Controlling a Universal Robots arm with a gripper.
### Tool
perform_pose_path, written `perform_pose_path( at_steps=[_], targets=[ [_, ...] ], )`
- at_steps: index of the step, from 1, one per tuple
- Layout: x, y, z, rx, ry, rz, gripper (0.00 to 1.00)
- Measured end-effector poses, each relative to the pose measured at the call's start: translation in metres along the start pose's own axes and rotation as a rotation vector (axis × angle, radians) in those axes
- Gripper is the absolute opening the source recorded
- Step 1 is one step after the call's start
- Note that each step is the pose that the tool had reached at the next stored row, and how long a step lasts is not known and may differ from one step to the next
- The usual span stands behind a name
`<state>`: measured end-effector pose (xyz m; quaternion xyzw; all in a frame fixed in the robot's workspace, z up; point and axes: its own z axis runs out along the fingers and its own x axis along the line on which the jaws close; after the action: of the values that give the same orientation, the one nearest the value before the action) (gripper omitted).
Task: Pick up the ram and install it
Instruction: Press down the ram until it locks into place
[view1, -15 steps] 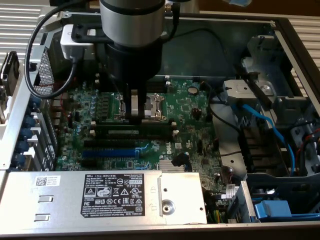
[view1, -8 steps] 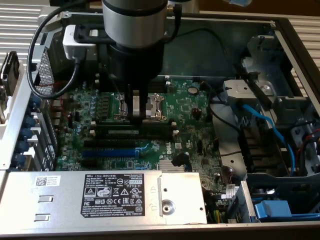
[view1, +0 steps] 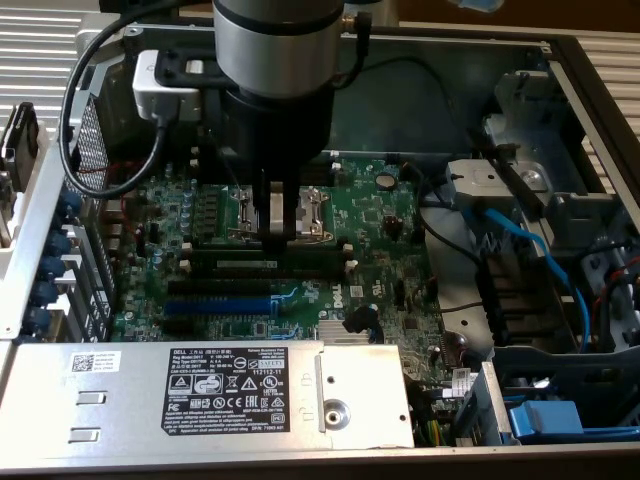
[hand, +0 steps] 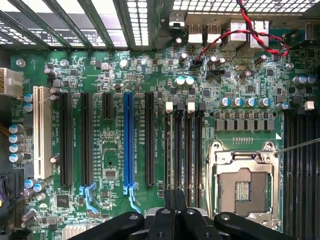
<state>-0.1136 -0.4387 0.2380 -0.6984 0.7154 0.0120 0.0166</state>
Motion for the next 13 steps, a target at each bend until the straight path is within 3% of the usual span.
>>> perform_pose_path(
  at_steps=[13],
  targets=[
    [-0.0019,-0.0012,0.0025,-0.0056,0.0,-0.001,0.1]
  ],
)
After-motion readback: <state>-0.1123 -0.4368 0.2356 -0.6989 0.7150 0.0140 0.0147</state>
